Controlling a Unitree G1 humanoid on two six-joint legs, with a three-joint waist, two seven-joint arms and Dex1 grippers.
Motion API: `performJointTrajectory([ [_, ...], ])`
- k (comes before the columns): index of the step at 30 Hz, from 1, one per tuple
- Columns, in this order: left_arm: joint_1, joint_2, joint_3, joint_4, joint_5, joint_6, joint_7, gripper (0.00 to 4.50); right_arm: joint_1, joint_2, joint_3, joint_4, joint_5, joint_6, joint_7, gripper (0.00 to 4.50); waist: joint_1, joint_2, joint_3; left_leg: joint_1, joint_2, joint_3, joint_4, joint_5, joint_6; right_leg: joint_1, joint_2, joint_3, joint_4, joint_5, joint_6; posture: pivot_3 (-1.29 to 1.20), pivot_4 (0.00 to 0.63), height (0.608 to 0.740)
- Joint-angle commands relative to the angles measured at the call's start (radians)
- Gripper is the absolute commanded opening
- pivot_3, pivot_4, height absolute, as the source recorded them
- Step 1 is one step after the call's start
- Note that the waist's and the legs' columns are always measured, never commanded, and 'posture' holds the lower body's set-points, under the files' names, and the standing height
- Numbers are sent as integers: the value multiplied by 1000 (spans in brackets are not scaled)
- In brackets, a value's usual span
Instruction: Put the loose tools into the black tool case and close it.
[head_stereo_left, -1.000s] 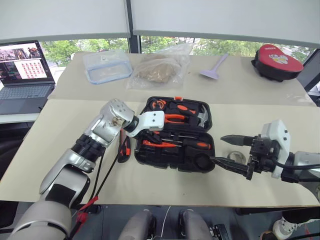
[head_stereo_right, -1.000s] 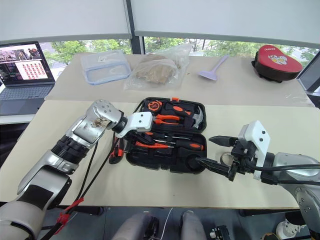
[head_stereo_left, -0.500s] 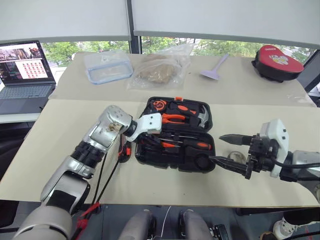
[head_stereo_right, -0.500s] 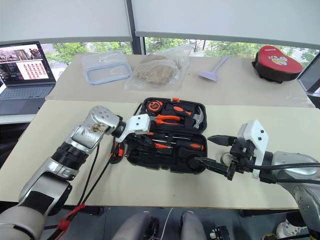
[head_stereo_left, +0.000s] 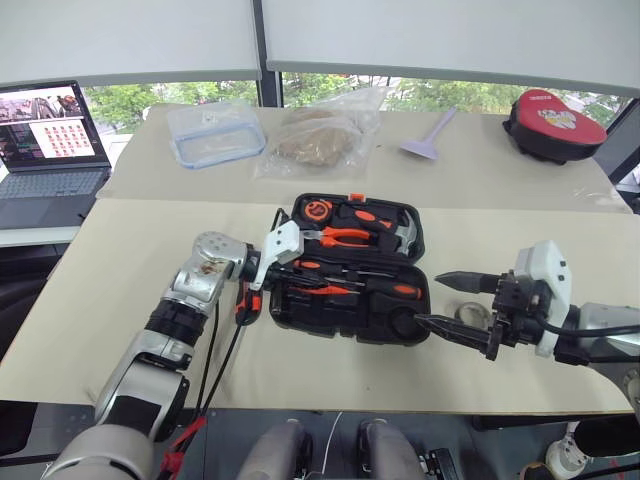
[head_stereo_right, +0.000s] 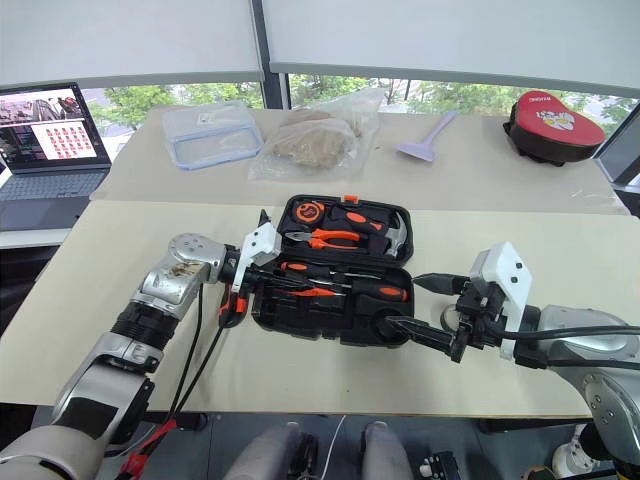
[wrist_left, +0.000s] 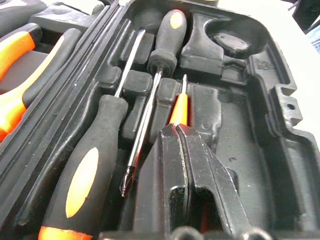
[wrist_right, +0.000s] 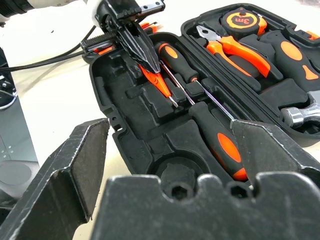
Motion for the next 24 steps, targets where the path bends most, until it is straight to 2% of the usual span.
performJointTrajectory([
  [1,-2,-3,-8,28,25,-60,5,55,-11,-5,-25,-17,16,-4,-4,4500,-1,0,0,0,0,0,0,0,0,0,0,0,0,0,0,0,150,722],
  [13,32,6,-9,79,52,-144,5,55,-16,-5,-32,-13,36,6,-7,4500,-2,0,0,1,0,0,-1,0,0,1,0,0,0,0,0,0,150,722],
  [17,40,13,16,24,21,-112,1,55,-24,-7,-25,-6,39,6,-10,4500,-3,0,0,1,0,0,-1,0,0,1,0,0,0,0,0,0,150,722],
  [22,68,103,121,-190,-79,70,30,55,-55,-3,3,12,21,-10,-7,4500,-15,0,0,0,1,0,-1,0,0,-2,0,1,0,0,0,0,150,722],
  [24,105,178,194,-344,-141,239,70,546,-89,-5,22,40,10,-17,4,4500,-20,0,0,-2,1,0,-1,0,0,-4,1,1,1,0,0,0,150,722],
])
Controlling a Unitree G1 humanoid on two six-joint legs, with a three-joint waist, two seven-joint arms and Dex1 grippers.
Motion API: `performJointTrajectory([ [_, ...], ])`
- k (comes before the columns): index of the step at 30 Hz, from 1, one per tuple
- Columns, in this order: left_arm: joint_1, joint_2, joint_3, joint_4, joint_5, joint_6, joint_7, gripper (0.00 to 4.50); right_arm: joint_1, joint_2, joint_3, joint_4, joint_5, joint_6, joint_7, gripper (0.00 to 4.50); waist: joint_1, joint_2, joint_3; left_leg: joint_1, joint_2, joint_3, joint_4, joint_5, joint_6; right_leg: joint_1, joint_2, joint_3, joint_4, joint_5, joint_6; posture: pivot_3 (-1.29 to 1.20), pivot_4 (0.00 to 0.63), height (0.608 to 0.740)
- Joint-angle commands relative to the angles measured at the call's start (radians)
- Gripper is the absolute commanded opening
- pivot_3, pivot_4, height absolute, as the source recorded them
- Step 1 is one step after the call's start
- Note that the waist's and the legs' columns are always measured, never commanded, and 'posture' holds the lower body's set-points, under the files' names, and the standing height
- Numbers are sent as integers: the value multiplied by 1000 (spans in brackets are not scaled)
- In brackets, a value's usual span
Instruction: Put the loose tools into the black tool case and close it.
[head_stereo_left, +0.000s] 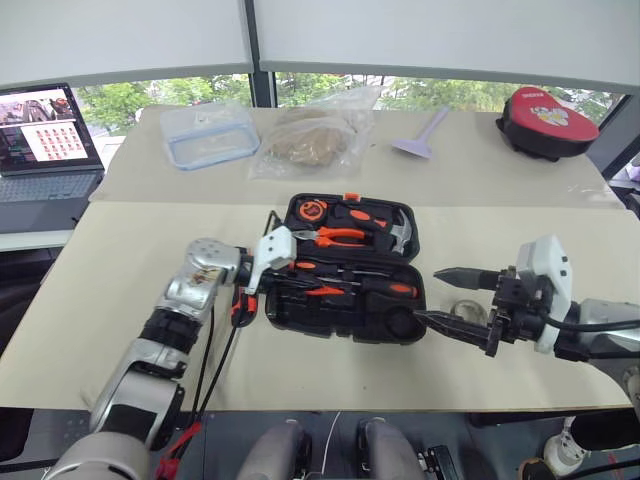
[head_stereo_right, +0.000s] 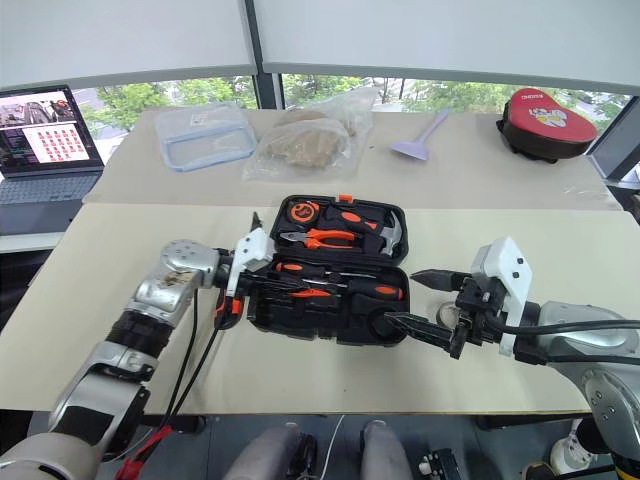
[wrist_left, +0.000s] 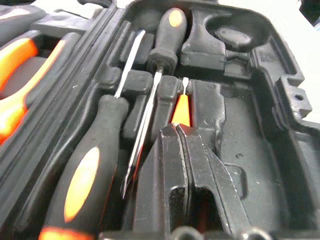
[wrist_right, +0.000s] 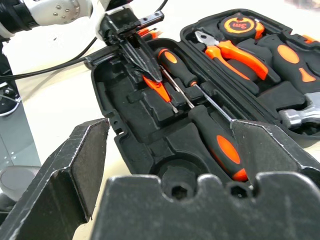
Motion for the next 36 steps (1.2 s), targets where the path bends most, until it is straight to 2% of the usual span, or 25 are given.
performJointTrajectory([
  [1,60,140,171,-312,-132,298,81,718,-70,-13,25,39,-21,-32,25,4500,-10,0,0,0,0,0,0,0,0,-1,0,0,1,0,0,0,150,722],
  [4,188,243,311,-507,-195,485,180,1900,-132,-27,46,88,-27,-43,74,4500,-19,0,0,0,0,0,-1,0,0,-2,0,1,3,0,0,0,150,722],
  [6,328,298,448,-620,-229,580,231,2695,-184,-34,62,127,-28,-49,108,4500,-19,1,0,3,0,1,-4,0,0,-2,0,0,6,0,0,0,150,722],
  [11,651,349,726,-797,-223,718,343,4478,-280,-48,109,201,-46,-72,194,4500,-20,0,1,6,0,2,-7,0,-1,-2,1,0,4,-1,-1,0,150,722],
  [13,707,350,774,-855,-231,791,396,4478,-302,-49,123,216,-49,-77,221,4500,-7,0,1,6,1,1,-7,0,-1,-1,0,-1,-2,-1,-1,0,150,722],
  [15,693,344,776,-904,-254,891,460,4478,-315,-46,134,225,-54,-77,235,4500,7,0,1,6,0,0,-7,-1,-4,1,0,-1,-3,-1,-1,0,150,722],
  [17,624,331,740,-931,-268,1005,542,4478,-326,-39,146,230,-63,-77,241,4500,20,0,1,7,-1,-1,-7,-4,-9,3,0,-1,-5,0,0,0,150,722],
  [22,302,226,591,-956,-295,1353,715,4478,-315,-14,162,192,-65,-72,226,4500,30,-1,0,8,-3,-3,-5,-4,-9,6,2,-2,-4,1,1,0,150,722],
  [25,230,233,463,-918,-308,1387,816,4478,-295,4,168,155,-70,-76,206,4500,16,-1,0,8,-4,-3,-6,-4,-9,9,2,-2,-3,1,2,0,150,722],
  [30,113,144,323,-777,-307,1387,987,4478,-258,35,178,115,-87,-89,164,4500,-2,-1,0,13,-2,-3,-9,-2,-11,11,2,-2,-3,0,0,0,150,722],
  [36,32,78,194,-664,-310,1387,1087,4478,-215,63,160,91,-91,-90,126,4500,-1,-1,0,15,-2,-3,-9,-2,-12,13,2,-2,-3,0,0,0,150,722],
])
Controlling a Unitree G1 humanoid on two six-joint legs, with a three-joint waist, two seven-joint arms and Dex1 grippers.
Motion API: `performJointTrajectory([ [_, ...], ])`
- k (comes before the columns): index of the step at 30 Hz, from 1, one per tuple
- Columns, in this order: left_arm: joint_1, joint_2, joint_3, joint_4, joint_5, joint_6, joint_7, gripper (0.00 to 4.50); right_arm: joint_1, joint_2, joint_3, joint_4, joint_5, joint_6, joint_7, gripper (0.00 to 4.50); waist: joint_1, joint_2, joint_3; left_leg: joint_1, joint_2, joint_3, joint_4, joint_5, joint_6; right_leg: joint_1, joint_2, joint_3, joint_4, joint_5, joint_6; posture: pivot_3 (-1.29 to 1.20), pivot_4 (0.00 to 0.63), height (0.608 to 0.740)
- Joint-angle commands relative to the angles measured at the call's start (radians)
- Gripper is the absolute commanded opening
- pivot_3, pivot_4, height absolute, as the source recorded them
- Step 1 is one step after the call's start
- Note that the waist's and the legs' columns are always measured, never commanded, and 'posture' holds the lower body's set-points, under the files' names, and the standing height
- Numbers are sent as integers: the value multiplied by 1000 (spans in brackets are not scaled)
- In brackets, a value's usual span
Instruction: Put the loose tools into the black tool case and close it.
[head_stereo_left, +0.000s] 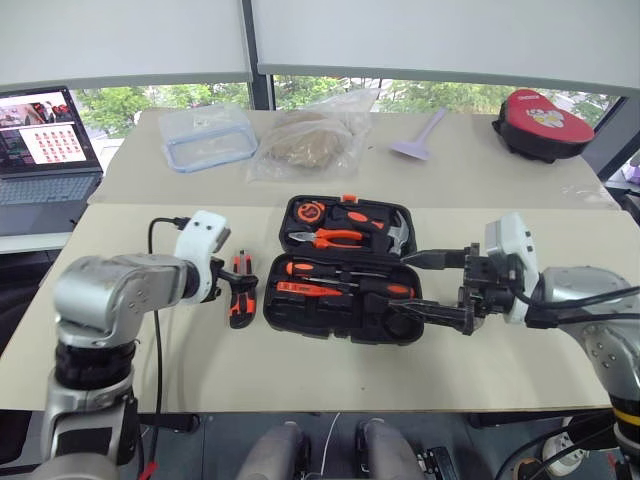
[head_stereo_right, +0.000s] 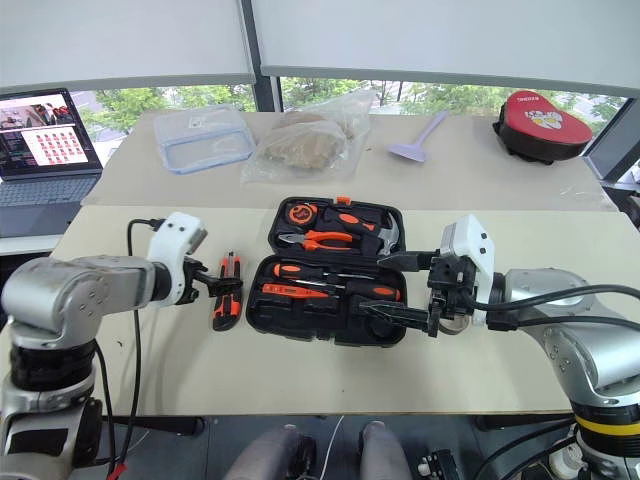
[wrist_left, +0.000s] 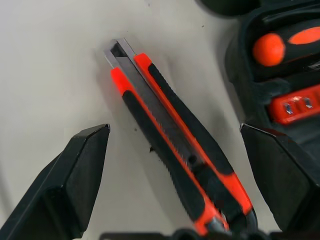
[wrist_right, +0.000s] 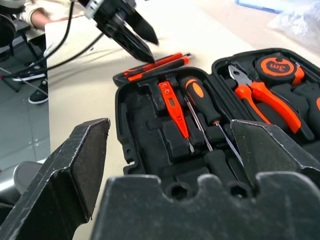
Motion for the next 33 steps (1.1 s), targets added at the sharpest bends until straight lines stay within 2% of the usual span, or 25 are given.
performJointTrajectory([
  [1,-40,-11,-56,31,0,4,47,4478,15,7,-36,-34,3,-22,-24,4500,0,0,0,0,0,0,0,0,0,0,0,0,0,0,0,0,150,722],
  [12,23,-19,-45,77,-25,4,100,4478,57,5,-78,-48,3,-33,-46,4500,-4,0,0,3,0,0,-1,0,0,1,0,0,0,0,0,0,150,722],
  [15,31,-25,-36,67,-27,4,104,3764,57,2,-76,-47,-1,-37,-43,4500,-6,0,0,3,0,0,-1,0,0,1,0,1,0,0,0,0,150,722],
  [18,41,-16,-22,60,-16,4,105,2654,51,-4,-79,-41,-1,-38,-38,4500,-6,0,0,3,0,0,-1,0,0,1,0,1,0,0,0,0,150,722],
  [19,44,-3,-18,64,-7,3,99,2140,51,-7,-81,-40,-1,-38,-36,4500,-6,0,0,3,0,0,-1,0,0,1,0,1,0,0,0,0,150,722],
  [21,46,35,-14,82,5,-13,79,1616,56,-14,-91,-38,-2,-38,-31,4500,-6,0,0,3,0,0,-1,0,0,1,0,1,0,0,0,0,150,722],
  [22,46,55,-13,92,10,-25,68,1560,59,-18,-97,-38,-2,-37,-29,4500,-7,0,0,3,0,0,-1,0,0,1,0,1,0,0,0,0,150,722],
  [25,34,175,-64,140,24,-160,-46,1557,87,-40,-144,-44,43,7,-22,4500,-10,0,0,3,1,0,-2,0,0,1,1,1,0,0,-1,0,150,722],
  [26,29,252,-117,156,59,-352,-191,1556,110,-51,-165,-52,58,20,-11,4500,-10,0,0,3,1,1,-2,0,-1,0,1,1,0,-1,-1,0,150,722],
  [28,15,341,-184,185,103,-606,-386,1554,140,-68,-188,-63,74,29,1,4500,-9,0,0,2,1,1,-3,0,-1,-1,1,1,0,-1,-2,0,150,722],
  [30,-66,358,-215,237,94,-774,-593,1554,176,-77,-207,-73,64,20,-3,4500,0,1,1,2,1,0,-3,0,-2,0,0,0,-1,-2,-3,0,150,722],
  [33,-150,346,-243,296,94,-906,-773,1554,202,-85,-221,-78,51,9,-7,4500,19,1,1,1,0,-1,-2,0,-2,0,-2,-1,-6,-1,-2,0,150,722],
])
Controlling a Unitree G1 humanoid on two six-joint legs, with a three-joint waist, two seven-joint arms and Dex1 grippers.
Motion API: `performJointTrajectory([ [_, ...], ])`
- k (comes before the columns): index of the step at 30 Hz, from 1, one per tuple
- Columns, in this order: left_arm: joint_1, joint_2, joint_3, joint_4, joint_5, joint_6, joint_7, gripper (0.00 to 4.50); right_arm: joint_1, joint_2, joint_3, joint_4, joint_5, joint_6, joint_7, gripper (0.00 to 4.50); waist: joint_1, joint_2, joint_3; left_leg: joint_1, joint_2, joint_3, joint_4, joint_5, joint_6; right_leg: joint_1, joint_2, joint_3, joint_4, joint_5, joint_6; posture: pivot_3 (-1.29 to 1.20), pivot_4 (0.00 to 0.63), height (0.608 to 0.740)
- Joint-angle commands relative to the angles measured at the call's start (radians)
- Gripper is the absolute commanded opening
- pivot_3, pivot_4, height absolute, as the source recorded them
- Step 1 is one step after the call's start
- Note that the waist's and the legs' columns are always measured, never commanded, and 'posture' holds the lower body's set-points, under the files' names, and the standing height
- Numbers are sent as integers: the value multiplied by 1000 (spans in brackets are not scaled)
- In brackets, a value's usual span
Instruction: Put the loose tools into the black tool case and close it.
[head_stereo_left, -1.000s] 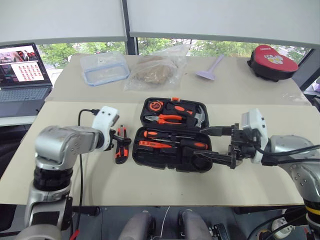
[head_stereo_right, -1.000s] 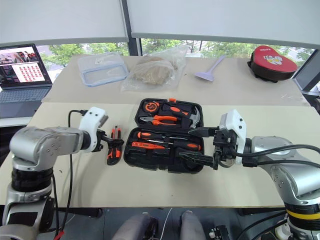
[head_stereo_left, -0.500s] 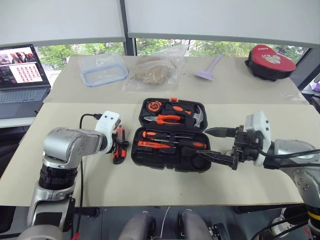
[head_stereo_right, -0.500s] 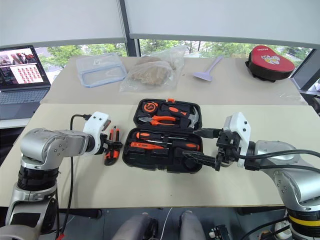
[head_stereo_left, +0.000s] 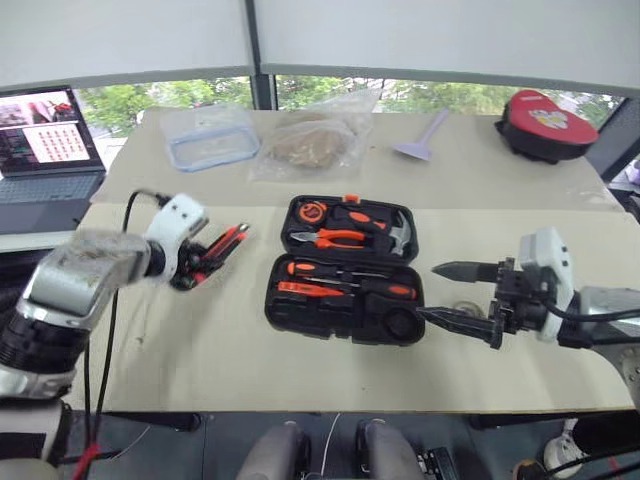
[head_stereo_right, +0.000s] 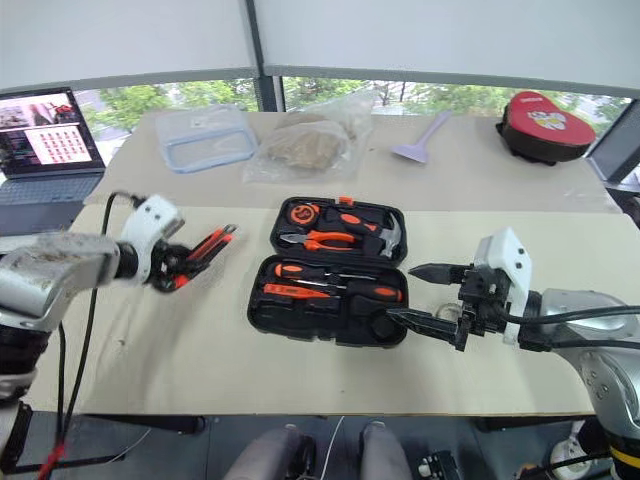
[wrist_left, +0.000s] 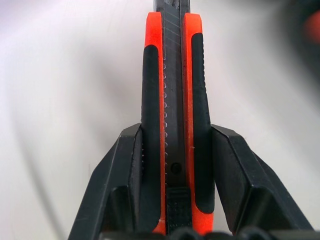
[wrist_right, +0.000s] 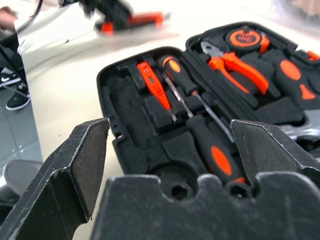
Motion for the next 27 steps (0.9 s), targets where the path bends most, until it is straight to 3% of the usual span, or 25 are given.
performJointTrajectory([
  [1,-104,-21,-35,40,5,-194,-242,1554,19,-18,-58,-31,8,-14,2,4500,2,0,0,0,-1,0,0,0,0,0,-1,0,0,0,1,0,150,722],
  [8,-247,-122,-313,73,142,-352,-608,1554,91,-13,-117,-80,22,10,-39,4500,-2,0,0,-2,-1,1,1,5,9,1,-1,2,4,1,1,0,150,722],
  [12,-264,-198,-394,90,225,-364,-625,1554,128,-7,-137,-111,29,15,-59,4500,-6,0,0,-5,0,1,1,5,10,-1,-1,3,4,0,1,0,150,722],
  [18,-281,-312,-441,130,298,-199,-560,1554,140,-13,-155,-125,38,21,-82,4500,0,0,0,-6,0,1,3,4,13,-1,-1,3,4,0,1,0,150,722],
  [27,-259,-294,-494,125,378,-261,-619,1554,137,-12,-146,-124,42,15,-109,4500,-4,0,0,-6,1,1,3,4,14,-2,0,3,4,0,1,0,150,722],
])
